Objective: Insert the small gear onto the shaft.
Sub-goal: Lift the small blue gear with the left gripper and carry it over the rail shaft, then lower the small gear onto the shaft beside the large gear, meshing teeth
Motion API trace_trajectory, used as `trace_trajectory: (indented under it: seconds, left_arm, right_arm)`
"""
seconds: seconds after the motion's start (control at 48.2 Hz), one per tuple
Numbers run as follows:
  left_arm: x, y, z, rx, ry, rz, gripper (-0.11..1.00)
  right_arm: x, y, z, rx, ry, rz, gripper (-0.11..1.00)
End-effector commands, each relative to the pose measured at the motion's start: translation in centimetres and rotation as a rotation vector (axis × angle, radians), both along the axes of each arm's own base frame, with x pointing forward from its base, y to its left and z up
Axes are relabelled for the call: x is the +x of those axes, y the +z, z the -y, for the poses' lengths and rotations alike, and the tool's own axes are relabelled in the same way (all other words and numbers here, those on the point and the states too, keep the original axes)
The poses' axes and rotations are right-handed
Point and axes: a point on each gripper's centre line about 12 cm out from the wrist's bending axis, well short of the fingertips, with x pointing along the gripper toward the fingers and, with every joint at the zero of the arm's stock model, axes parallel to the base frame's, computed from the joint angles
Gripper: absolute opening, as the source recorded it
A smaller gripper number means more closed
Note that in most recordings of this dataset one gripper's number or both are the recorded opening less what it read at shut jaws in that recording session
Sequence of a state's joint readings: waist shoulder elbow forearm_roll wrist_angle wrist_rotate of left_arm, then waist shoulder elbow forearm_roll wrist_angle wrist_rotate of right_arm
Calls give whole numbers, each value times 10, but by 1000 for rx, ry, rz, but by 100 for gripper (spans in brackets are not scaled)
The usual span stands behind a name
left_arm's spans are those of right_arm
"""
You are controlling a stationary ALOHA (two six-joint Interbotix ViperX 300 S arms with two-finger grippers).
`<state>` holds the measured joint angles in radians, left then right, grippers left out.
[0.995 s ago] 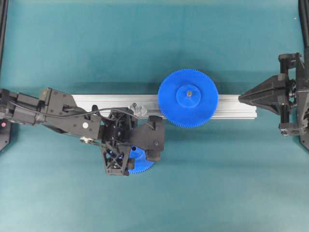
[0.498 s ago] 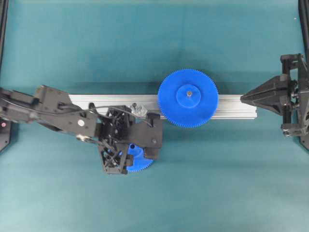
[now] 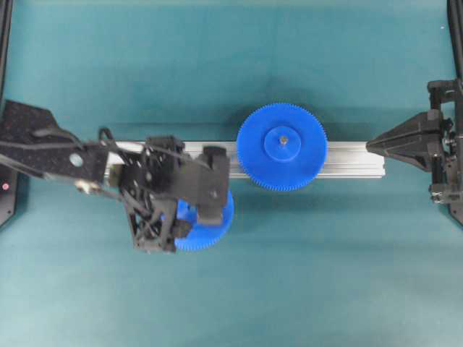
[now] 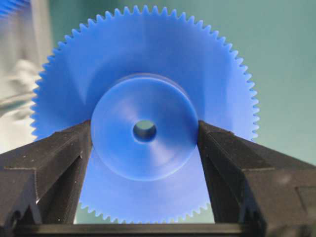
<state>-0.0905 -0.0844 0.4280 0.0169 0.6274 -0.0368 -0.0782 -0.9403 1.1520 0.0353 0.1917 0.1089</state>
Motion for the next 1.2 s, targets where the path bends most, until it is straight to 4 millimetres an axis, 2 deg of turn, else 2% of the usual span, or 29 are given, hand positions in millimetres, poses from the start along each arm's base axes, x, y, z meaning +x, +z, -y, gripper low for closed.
trace_trajectory:
  seconds: [0.0, 0.228, 0.332, 0.663, 0.871, 1.182]
  left_arm:
    - [1, 29, -15, -1, 36, 78, 71]
    - [2, 28, -45, 51, 48, 77, 71]
    - [4, 21, -54, 79, 32, 58, 71]
    - [19, -8, -64, 96, 28, 31, 71]
    - [21, -22, -73, 94, 48, -2, 71]
    - [18, -24, -82, 97, 68, -19, 71]
  right_arm:
    - [1, 4, 2, 6, -11, 16, 5]
    - [0, 5, 2, 5, -13, 23, 5]
    - [-1, 6, 2, 3, -12, 31, 5]
    - [-2, 7, 2, 4, -13, 34, 5]
    - [-2, 8, 2, 4, -13, 36, 5]
    - [-2, 8, 2, 4, -13, 37, 5]
